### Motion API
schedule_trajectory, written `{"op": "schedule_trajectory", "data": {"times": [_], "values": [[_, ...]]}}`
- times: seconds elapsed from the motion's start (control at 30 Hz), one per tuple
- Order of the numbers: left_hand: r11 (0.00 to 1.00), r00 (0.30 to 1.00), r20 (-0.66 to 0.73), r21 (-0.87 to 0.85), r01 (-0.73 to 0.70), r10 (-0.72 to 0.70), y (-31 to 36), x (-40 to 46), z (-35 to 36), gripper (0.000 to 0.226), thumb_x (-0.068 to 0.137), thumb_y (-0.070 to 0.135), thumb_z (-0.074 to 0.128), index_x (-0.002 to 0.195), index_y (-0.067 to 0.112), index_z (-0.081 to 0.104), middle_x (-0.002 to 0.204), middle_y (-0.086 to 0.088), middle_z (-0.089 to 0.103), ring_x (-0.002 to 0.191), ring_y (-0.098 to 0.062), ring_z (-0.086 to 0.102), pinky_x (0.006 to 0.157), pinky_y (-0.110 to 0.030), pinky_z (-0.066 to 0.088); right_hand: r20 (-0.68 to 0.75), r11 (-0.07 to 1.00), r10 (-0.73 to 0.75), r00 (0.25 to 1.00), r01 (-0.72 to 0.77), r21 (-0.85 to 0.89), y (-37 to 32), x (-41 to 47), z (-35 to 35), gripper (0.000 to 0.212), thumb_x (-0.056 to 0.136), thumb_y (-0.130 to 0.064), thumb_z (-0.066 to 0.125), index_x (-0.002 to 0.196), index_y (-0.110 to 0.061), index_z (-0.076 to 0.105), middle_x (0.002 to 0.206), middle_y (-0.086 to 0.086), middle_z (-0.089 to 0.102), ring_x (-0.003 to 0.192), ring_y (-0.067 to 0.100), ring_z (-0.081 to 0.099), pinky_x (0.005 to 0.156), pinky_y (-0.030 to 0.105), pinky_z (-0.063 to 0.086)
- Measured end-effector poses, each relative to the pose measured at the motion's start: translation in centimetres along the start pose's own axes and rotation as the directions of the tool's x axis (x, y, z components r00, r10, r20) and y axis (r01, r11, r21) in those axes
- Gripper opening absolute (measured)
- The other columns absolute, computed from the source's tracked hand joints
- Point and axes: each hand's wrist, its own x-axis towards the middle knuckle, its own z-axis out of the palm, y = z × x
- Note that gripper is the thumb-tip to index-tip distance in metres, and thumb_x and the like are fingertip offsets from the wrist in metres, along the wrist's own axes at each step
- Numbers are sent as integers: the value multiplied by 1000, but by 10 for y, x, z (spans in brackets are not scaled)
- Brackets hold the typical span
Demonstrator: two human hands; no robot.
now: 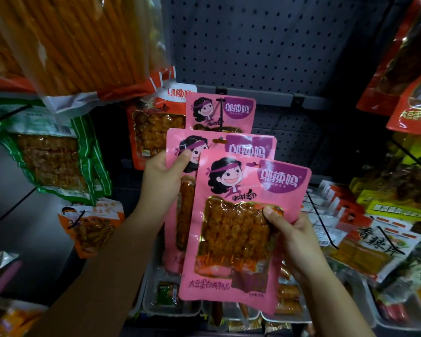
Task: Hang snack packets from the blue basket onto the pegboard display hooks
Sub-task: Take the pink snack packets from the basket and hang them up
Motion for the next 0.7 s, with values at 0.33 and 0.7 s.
{"op": "schedule_trajectory", "data": {"times": [0.33, 0.7], "values": [[982, 993, 27, 151, -118, 115, -17, 42, 7, 8, 89, 30, 62, 87, 26, 69, 89, 6, 73, 87, -14, 69, 80, -39, 56, -72, 995, -11, 997, 3, -103, 1, 23, -2, 23, 74, -34, 70, 92, -19, 72, 91, 6, 76, 85, 24, 73, 68, 37, 59], [957, 998, -15, 285, -61, 68, -24, 113, 25, 7, 86, 25, 66, 80, 27, 67, 84, 4, 71, 81, -19, 69, 76, -39, 56, 8, 983, 114, 993, -111, -147, 2, 41, -12, 35, 72, -38, 72, 99, -16, 69, 94, 9, 76, 86, 25, 73, 66, 30, 58]]}}
